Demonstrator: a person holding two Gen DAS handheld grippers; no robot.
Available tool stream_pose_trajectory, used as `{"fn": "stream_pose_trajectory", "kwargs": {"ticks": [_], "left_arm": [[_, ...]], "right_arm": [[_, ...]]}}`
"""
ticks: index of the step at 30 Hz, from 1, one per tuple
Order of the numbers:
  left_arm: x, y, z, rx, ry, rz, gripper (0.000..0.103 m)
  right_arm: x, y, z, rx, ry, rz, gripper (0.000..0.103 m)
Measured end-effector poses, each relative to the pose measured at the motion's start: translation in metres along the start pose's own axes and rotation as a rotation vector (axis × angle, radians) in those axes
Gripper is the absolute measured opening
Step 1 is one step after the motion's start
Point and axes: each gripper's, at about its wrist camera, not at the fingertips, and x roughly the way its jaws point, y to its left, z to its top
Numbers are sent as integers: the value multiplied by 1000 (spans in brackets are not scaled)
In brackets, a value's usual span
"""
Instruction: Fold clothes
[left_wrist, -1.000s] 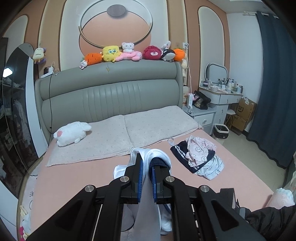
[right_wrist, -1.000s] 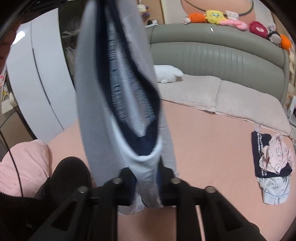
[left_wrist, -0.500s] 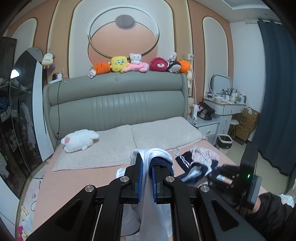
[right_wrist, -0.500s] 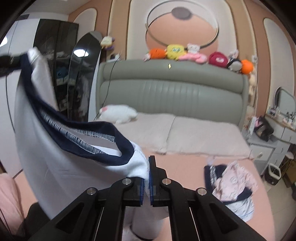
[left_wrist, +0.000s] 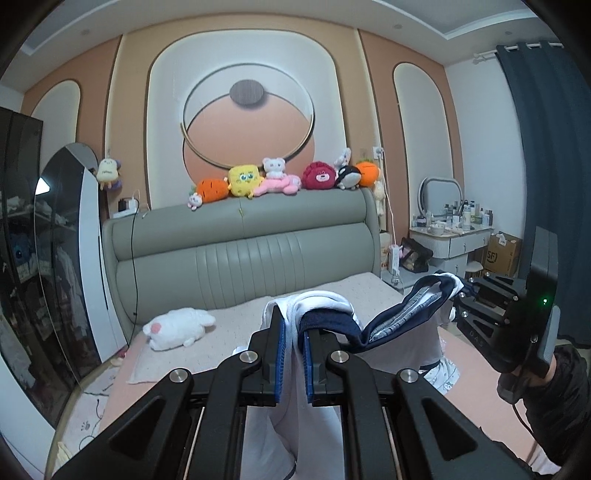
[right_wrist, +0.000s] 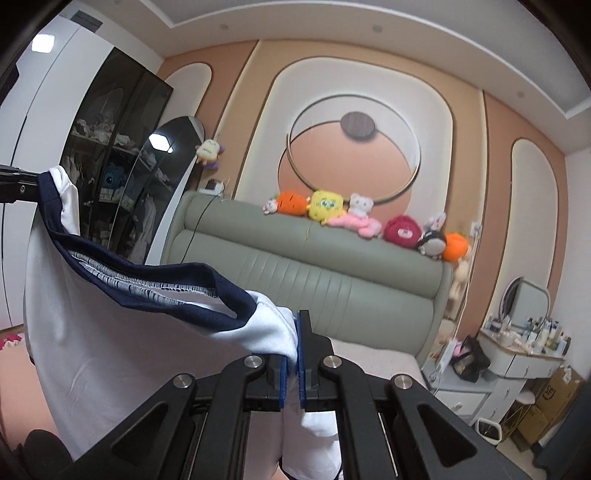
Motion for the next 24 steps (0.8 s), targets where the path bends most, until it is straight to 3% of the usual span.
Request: {"fn": "stream_pose_trajectory", "kwargs": {"ticks": [6,12,16,24], "left_arm": [[-22,-3,8,13,-47,25,7],[-21,-3,2,12,-41,35,8],[21,3,-19,1,41,45,8],[167,36,-108,-93,328,62,8]], "right_arm": [[-30,-1,19,-45,-59,-13,1],[-36,3,21,-79,-42,-9,1],[1,14,-4,-84,56,49,1],[140,47,-115,-97,393,156,1]]}}
